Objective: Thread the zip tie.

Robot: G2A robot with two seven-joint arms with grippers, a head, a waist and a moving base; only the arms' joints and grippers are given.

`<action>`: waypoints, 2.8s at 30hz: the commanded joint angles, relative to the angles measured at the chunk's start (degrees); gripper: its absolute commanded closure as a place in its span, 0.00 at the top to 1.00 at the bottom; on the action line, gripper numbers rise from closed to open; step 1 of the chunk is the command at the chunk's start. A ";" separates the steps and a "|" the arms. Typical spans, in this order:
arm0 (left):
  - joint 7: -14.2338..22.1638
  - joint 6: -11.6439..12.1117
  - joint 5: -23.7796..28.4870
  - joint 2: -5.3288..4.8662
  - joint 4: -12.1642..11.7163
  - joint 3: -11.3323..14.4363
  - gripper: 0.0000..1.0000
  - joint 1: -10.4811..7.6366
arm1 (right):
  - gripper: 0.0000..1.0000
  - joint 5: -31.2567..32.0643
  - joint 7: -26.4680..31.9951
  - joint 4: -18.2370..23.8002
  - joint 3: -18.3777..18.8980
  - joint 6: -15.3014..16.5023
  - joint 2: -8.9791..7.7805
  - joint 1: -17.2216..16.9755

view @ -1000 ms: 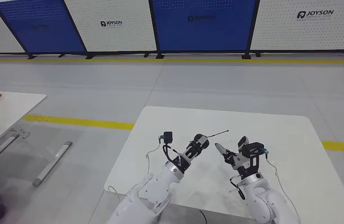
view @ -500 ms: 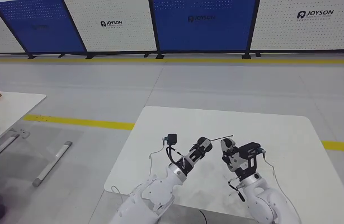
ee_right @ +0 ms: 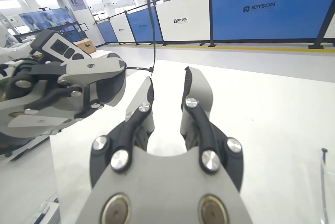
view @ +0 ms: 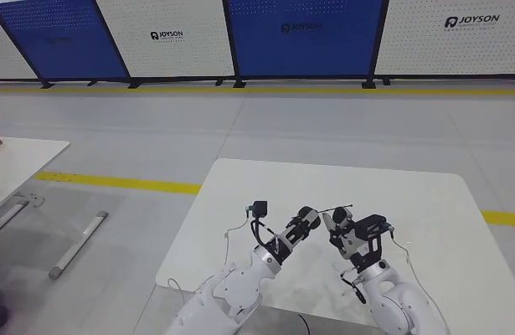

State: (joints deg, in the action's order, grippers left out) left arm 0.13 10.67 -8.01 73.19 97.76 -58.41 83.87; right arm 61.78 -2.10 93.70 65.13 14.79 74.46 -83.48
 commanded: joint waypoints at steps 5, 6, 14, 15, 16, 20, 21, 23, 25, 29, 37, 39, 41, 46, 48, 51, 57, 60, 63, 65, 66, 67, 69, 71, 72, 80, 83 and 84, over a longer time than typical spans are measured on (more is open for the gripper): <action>0.34 -0.12 -0.52 0.02 0.02 0.22 0.00 -0.03 | 0.31 0.63 0.19 0.30 -0.25 0.05 -0.02 -0.06; 0.36 -0.18 -0.73 0.03 0.05 0.30 0.00 -0.05 | 0.31 0.70 0.20 0.36 -0.31 0.07 -0.02 -0.07; 0.66 -0.74 -1.61 0.09 -0.47 0.74 0.00 -0.26 | 0.23 0.68 -0.48 0.64 -0.56 -0.21 0.05 -0.08; 0.68 -0.71 -1.64 0.08 -0.56 0.70 0.00 -0.23 | 0.21 0.60 -0.55 0.60 -0.59 -0.36 0.07 -0.03; 0.69 -0.69 -1.65 0.07 -0.60 0.63 0.00 -0.19 | 0.20 0.55 -0.57 0.57 -0.63 -0.42 0.09 0.02; 0.84 -0.66 -1.58 -0.01 -0.54 0.23 0.00 0.01 | 0.07 0.68 -0.67 0.50 -0.92 -0.61 0.16 0.23; 0.88 -0.67 -1.58 -0.03 -0.50 0.16 0.00 0.06 | 0.06 0.73 -0.66 0.49 -1.00 -0.67 0.17 0.28; 0.95 -0.70 -1.67 -0.06 -0.35 0.01 0.00 0.15 | 0.07 0.96 -0.52 0.48 -1.24 -0.76 0.21 0.43; 1.04 -0.71 -1.70 -0.10 -0.17 -0.15 0.00 0.23 | 0.06 1.16 -0.42 0.48 -1.43 -0.91 0.25 0.54; 1.02 -0.74 -1.88 -0.14 -0.06 -0.40 0.00 0.29 | 0.00 1.36 -0.30 0.47 -1.63 -1.12 0.29 0.67; 0.97 -0.97 -1.72 -0.19 0.26 -0.94 0.00 0.24 | 0.00 1.69 0.31 0.16 -1.87 -1.37 0.34 0.88; 0.98 -0.96 -1.67 -0.21 0.39 -1.07 0.00 0.29 | 0.00 1.76 0.71 -0.10 -1.99 -1.26 0.35 1.01; 0.88 -0.88 -1.67 -0.23 0.56 -1.24 0.00 0.35 | 0.00 1.44 1.32 -0.44 -2.15 -1.06 0.38 1.22; 0.37 -0.80 -1.90 -0.27 0.87 -1.67 0.00 0.53 | 0.00 0.01 2.15 -1.42 -2.42 -0.37 0.49 1.74; 0.25 -0.76 -1.82 -0.28 0.80 -1.85 0.00 0.58 | 0.00 -0.27 2.26 -1.71 -2.48 -0.20 0.51 1.88; 0.14 -0.69 -1.60 -0.29 0.72 -2.05 0.00 0.68 | 0.00 -0.13 2.50 -2.12 -2.64 -0.09 0.53 2.02; 0.15 -0.30 -1.37 -0.31 0.98 -2.26 0.00 0.87 | 0.00 0.16 3.13 -2.95 -3.09 0.11 0.57 2.25; 0.25 0.05 -1.32 -0.31 1.25 -2.20 0.00 0.96 | 0.00 0.11 3.38 -3.60 -3.38 0.14 0.63 2.54; 0.28 0.37 -1.46 -0.30 1.42 -2.13 0.00 1.02 | 0.00 -0.14 3.49 -4.40 -3.56 0.09 0.70 2.88; 0.29 0.50 -1.58 -0.30 1.41 -2.11 0.00 1.02 | 0.00 -0.23 3.52 -4.85 -3.64 0.09 0.74 3.11; 0.25 0.54 -1.58 -0.29 1.37 -2.10 0.00 0.99 | 0.00 -0.28 3.51 -5.13 -3.67 0.09 0.76 3.24; 0.22 0.57 -1.53 -0.28 1.34 -2.09 0.00 0.97 | 0.00 -0.31 3.51 -5.32 -3.69 0.09 0.77 3.32; 0.16 0.68 -1.30 -0.26 1.30 -2.10 0.00 0.94 | 0.00 -0.38 3.50 -5.62 -3.71 0.09 0.79 3.47; 0.09 0.80 -1.13 -0.26 1.36 -2.19 0.00 0.94 | 0.00 -0.45 3.53 -5.87 -3.71 0.10 0.81 3.57; 0.05 0.85 -1.06 -0.26 1.40 -2.24 0.00 0.96 | 0.00 -0.47 3.57 -5.98 -3.72 0.11 0.81 3.63; 0.03 1.30 -0.65 -0.32 2.07 -2.83 0.00 1.24 | 0.00 -0.10 4.00 -6.95 -4.23 -0.33 0.95 4.20; -0.01 1.49 -0.67 -0.36 2.39 -3.05 0.00 1.42 | 0.00 0.10 4.07 -7.33 -4.43 -0.64 1.02 4.45; -0.04 1.59 -0.65 -0.37 2.49 -3.12 0.00 1.47 | 0.00 0.18 4.06 -7.46 -4.49 -0.74 1.04 4.52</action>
State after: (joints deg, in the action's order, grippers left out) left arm 0.13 12.15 -8.65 72.83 100.14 -61.45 85.28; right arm 61.87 1.98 86.39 60.70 14.17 75.48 -79.04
